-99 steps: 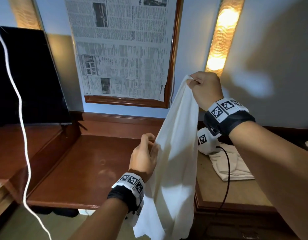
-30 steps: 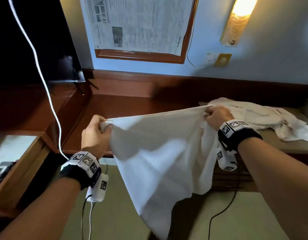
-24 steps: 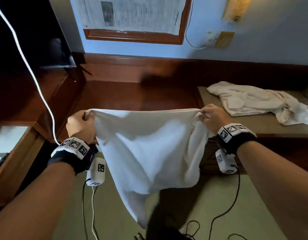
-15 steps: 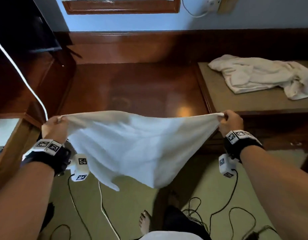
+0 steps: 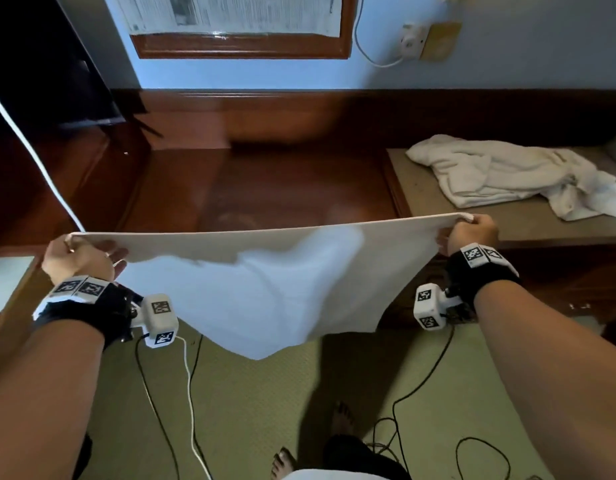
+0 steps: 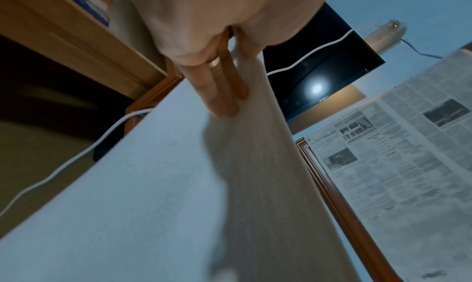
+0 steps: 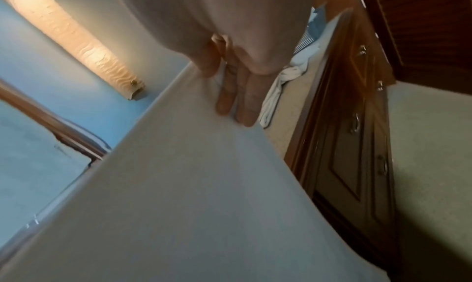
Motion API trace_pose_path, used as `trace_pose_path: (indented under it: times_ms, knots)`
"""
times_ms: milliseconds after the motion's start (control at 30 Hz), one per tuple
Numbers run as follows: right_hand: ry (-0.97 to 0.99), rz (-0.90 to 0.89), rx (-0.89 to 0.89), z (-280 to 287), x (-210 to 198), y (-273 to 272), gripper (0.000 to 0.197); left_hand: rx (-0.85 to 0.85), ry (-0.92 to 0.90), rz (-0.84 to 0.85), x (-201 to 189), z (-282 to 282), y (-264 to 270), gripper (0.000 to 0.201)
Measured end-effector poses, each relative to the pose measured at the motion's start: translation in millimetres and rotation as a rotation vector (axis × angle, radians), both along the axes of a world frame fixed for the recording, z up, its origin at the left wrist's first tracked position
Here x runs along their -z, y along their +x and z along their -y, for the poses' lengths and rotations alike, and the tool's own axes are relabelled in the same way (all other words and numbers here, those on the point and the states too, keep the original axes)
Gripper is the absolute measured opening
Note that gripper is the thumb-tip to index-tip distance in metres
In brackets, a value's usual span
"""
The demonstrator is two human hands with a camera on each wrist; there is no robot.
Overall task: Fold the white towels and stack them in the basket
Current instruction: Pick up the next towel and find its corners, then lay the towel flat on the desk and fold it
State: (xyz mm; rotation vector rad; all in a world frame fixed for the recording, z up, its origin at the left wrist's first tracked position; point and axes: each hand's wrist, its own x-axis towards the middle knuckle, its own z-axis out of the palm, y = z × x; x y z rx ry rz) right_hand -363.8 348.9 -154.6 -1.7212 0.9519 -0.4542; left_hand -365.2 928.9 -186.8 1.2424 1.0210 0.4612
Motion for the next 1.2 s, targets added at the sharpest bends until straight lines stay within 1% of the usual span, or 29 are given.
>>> trace_pose_path:
  times_ms: [33,100,167,300,367,433,500,600,733,800,867,900,933,967,1000,1033,1067,1100,1133,1200]
  knots:
    - [0.040,0.003,0.016,-2,1,0,0.028,-0.001,-0.019,0.039,-6,9,-2,0.056]
    - [0.138,0.030,0.045,1,5,6,0.023,0.012,-0.007,0.096,-27,38,-11,0.049]
    - [0.237,0.043,0.081,3,5,23,0.022,-0.051,0.025,0.181,-35,54,-10,0.042]
    - [0.359,0.152,0.171,-7,-12,58,0.041,-0.142,-0.017,0.263,-50,64,17,0.033]
    - [0.393,0.206,0.206,-16,-23,77,0.043,-0.153,-0.028,0.304,-59,69,37,0.025]
    - [0.402,0.245,0.225,-22,-25,103,0.041,-0.138,-0.041,0.345,-62,71,65,0.027]
    - [0.388,0.264,0.226,-24,-23,136,0.041,-0.137,-0.044,0.347,-66,73,97,0.027]
    - [0.363,0.279,0.229,-25,-15,197,0.038,-0.163,-0.036,0.338,-63,70,162,0.029]
    - [0.407,0.259,0.186,-24,-6,292,0.033,-0.140,-0.026,0.331,-60,69,256,0.017]
    - [0.396,0.227,0.167,-25,0,344,0.032,-0.138,-0.080,0.312,-51,61,306,0.025]
    - [0.407,0.267,0.162,-24,14,391,0.032,-0.098,-0.083,0.281,-35,51,351,0.038]
    - [0.389,0.263,0.152,-19,27,412,0.032,-0.066,-0.069,0.256,-23,46,370,0.044]
    - [0.354,0.229,0.109,-15,40,429,0.033,-0.013,-0.065,0.223,-10,44,386,0.051]
    - [0.299,0.165,0.038,-12,54,440,0.038,0.062,-0.073,0.185,4,45,396,0.053]
    - [0.240,0.078,-0.058,-11,71,445,0.046,0.161,-0.056,0.135,21,48,401,0.050]
    - [0.155,-0.015,-0.154,-13,88,443,0.050,0.273,0.024,0.037,38,54,402,0.045]
    - [0.061,-0.103,-0.260,-17,105,435,0.051,0.391,0.174,-0.107,59,58,400,0.051]
    - [-0.047,-0.185,-0.385,-23,125,421,0.050,0.534,0.368,-0.264,80,65,392,0.061]
    - [-0.181,-0.287,-0.544,-30,146,402,0.050,0.717,0.530,-0.400,100,70,379,0.069]
    - [-0.514,-0.554,-0.923,-44,182,353,0.058,1.113,0.752,-0.674,137,83,339,0.079]
